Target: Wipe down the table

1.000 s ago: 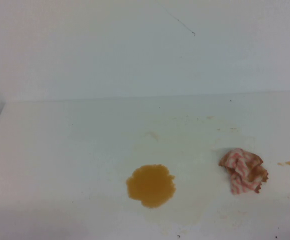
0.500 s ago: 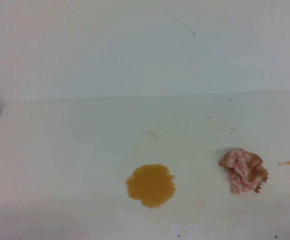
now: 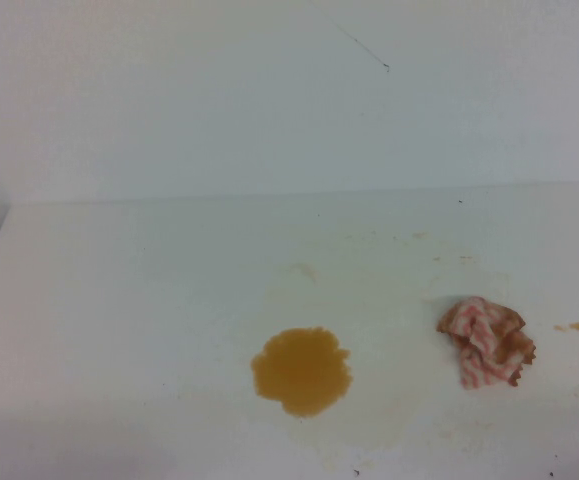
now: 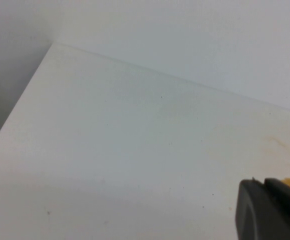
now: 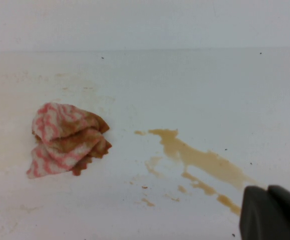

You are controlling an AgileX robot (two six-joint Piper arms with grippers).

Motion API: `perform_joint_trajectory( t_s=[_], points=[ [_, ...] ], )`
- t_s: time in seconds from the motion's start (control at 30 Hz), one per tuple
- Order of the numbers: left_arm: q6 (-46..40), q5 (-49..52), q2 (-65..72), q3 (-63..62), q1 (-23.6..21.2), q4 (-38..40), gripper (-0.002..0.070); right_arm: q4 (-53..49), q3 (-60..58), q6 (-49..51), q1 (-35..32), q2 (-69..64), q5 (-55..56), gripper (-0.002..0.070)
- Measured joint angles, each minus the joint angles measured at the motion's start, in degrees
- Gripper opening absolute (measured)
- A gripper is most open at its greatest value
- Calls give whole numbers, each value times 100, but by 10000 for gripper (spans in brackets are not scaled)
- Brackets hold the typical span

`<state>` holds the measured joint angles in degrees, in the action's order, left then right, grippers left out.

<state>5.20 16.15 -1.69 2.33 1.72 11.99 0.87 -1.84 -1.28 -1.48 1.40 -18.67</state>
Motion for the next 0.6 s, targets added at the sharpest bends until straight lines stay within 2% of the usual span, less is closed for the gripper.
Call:
perform_joint_trajectory(
  t_s=[0.6],
  points=[
    [0,0,0,0,0,0,0,-25,0,8,0,0,22,-3]
  ],
)
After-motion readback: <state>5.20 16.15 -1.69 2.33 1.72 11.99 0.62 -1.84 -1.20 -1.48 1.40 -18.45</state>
